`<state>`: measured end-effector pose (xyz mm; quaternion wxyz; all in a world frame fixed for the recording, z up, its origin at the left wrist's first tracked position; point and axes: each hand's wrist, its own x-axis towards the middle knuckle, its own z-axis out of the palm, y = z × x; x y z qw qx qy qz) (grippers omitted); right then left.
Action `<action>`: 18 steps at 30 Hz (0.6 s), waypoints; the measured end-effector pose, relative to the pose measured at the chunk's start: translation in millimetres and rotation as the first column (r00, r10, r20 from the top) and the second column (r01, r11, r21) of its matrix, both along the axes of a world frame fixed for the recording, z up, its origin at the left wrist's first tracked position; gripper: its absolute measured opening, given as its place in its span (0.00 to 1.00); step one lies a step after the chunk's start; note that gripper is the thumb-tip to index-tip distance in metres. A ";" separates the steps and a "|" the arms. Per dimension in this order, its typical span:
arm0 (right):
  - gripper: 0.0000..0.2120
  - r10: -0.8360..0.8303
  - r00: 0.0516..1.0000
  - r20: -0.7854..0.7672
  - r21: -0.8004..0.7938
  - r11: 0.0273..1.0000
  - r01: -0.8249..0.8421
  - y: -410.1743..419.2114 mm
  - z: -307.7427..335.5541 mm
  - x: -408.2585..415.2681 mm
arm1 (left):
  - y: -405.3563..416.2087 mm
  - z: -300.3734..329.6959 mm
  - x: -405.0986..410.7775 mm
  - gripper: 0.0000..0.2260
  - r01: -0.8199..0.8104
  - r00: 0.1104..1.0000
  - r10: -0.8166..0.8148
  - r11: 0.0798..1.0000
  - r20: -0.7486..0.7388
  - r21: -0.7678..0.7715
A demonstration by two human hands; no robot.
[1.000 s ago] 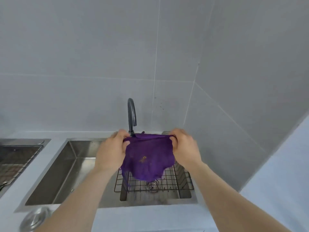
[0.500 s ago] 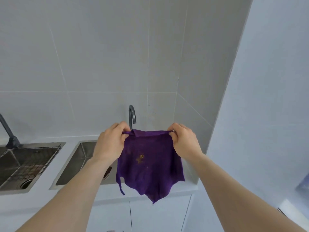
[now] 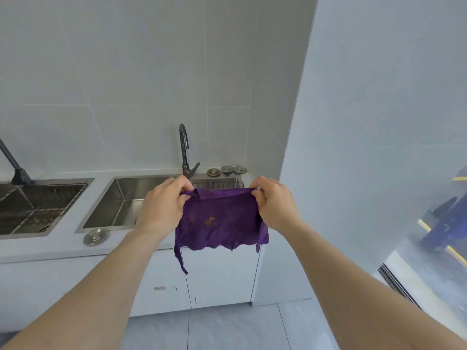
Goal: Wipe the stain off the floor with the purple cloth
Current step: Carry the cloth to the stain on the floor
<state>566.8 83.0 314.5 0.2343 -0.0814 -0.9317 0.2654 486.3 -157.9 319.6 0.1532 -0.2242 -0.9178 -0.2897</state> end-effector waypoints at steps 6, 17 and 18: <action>0.09 0.023 0.997 0.078 -0.041 0.999 -0.020 5.4 -52.7 66.0 | 7.4 -49.6 69.4 0.07 0.000 0.998 0.002 1.000 0.068 -0.027; 0.08 0.000 0.960 0.281 -0.085 0.996 0.024 -22.7 -163.7 138.8 | -20.6 -161.5 130.4 0.13 0.023 0.962 0.004 0.995 0.273 -0.093; 0.09 -0.009 0.955 0.296 -0.086 0.996 0.037 -27.1 -172.9 140.8 | -24.0 -171.5 130.5 0.13 0.028 0.958 0.000 0.995 0.286 -0.096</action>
